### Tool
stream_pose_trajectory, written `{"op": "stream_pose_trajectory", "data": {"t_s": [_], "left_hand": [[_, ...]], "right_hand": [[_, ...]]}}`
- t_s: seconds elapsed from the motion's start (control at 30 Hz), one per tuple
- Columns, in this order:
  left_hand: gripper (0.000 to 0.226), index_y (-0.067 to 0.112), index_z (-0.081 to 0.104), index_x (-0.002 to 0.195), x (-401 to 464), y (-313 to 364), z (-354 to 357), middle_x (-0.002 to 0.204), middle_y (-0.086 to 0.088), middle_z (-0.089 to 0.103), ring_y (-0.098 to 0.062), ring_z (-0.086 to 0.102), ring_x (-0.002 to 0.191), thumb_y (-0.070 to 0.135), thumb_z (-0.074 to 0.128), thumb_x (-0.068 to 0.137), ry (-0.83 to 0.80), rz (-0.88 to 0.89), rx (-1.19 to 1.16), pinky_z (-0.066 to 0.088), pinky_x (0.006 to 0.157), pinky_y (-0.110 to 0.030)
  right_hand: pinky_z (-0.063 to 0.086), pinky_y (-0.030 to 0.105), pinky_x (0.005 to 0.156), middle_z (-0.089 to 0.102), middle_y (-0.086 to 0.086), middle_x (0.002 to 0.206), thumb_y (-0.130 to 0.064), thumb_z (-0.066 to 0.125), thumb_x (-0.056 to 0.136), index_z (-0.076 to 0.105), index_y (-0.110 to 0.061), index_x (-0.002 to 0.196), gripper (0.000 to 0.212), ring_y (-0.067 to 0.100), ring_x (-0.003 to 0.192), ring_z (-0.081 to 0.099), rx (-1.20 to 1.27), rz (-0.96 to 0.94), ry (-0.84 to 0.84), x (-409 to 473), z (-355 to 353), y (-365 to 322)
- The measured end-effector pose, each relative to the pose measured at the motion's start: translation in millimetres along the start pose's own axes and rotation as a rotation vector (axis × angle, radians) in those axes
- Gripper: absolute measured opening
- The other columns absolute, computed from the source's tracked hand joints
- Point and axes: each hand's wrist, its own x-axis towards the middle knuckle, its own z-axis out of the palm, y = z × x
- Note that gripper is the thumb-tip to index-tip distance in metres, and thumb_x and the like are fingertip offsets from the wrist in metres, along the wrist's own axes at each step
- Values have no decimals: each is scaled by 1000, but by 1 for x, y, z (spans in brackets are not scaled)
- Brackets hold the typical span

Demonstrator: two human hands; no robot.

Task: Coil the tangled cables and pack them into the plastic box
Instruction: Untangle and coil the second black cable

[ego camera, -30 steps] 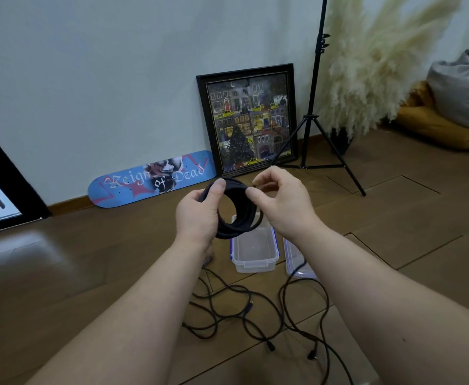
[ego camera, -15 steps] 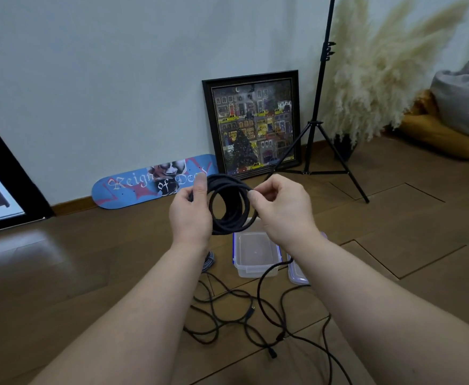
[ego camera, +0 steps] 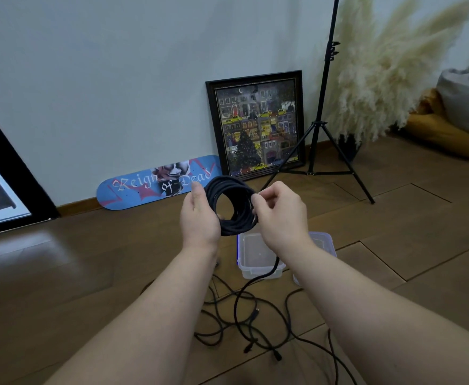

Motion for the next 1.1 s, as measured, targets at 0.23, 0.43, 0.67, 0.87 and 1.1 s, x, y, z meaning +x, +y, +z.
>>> {"op": "stream_pose_trajectory", "data": {"t_s": [0.23,0.43,0.67,0.87,1.1], "left_hand": [[47,16,58,96,-7,1,-3,84,3,58,-15,50,74,58,70,77,-69,-15,-5,44,71,-34],[29,11,60,111,-8,2,-4,93,2,65,-14,61,82,21,73,86,-163,48,173,52,74,-34],[22,8,64,106,-15,3,1,81,3,61,-13,52,66,16,71,87,-321,-42,121,49,60,-33],[14,13,65,99,-14,5,0,63,12,55,-12,41,62,16,71,86,-415,-138,-28,45,59,-30],[43,17,63,81,-13,8,1,55,5,45,-12,35,51,57,53,93,-259,-277,-27,33,61,-31]], "right_hand": [[33,32,60,61,5,76,-29,57,95,59,-14,88,17,23,74,53,-414,-346,101,-6,1,3],[37,29,64,47,-4,82,-38,64,91,53,-18,74,28,14,72,48,-369,-311,54,7,-13,3],[47,32,52,59,4,85,-22,65,87,64,-9,90,14,23,67,58,-402,-656,154,8,-16,18],[39,26,50,57,4,80,-30,51,88,59,-9,83,23,20,63,54,-372,-726,214,10,-13,19],[44,31,47,58,1,75,-30,49,90,58,-10,82,24,20,61,54,-359,-714,216,11,-12,25]]}}
